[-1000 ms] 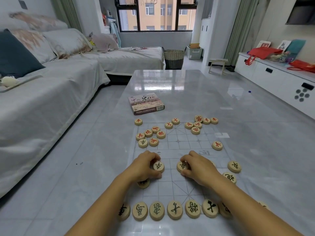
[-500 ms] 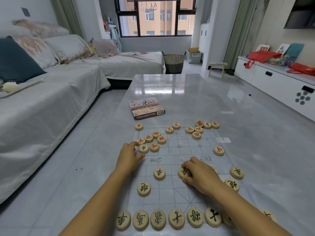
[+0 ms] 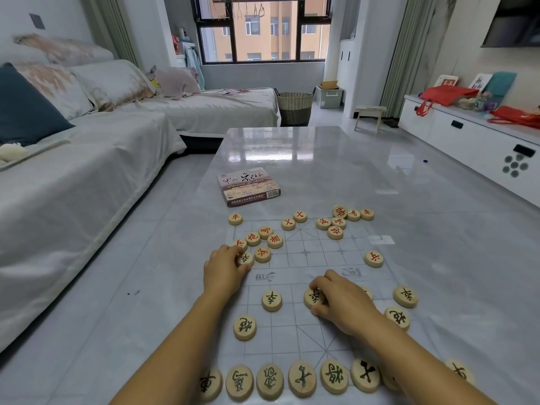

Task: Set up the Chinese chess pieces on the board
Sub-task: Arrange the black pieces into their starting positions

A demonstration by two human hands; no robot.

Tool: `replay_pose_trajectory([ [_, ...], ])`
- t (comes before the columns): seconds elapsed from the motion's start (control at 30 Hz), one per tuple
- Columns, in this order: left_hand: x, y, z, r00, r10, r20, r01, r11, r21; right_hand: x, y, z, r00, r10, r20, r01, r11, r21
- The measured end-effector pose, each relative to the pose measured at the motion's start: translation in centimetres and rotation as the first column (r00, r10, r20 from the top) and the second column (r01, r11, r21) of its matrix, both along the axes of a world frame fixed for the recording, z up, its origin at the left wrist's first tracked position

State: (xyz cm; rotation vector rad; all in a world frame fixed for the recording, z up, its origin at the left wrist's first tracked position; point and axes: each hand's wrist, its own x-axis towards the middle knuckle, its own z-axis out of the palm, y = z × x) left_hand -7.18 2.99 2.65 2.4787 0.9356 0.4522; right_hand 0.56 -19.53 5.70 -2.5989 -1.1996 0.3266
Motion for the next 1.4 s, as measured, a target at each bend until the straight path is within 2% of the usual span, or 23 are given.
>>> replay_pose_trajectory([
  [0.2,-4.3,0.6,0.6,0.988,-0.152,-0.003,0.150,0.979,-0.138,0.1,0.0,-0.1,1.000,0.002,0.001,-0.002,1.000,-0.001],
  [0.43,-8.9,-0.4,0.3,0.974,-0.205,0.092,0.217,0.963,-0.158,-0.1,0.0,-0.1,1.000,-0.001,0.026,0.001,1.000,-0.017],
  [0.83,-10.2,-0.4,-0.5,0.964,-0.234,0.128,0.254,0.952,-0.170,-0.1,0.0,-0.3,0.999,-0.003,0.039,0.003,1.000,-0.008],
  [1.03,-9.8,-0.7,-0.8,0.972,-0.171,0.161,0.196,0.968,-0.154,0.0,-0.1,-0.5,0.999,-0.006,0.037,0.005,1.000,0.009],
  [1.4,-10.2,-0.7,-1.2,0.970,-0.186,0.155,0.204,0.972,-0.112,0.2,-0.2,-0.6,1.000,-0.017,0.005,0.017,1.000,0.013],
])
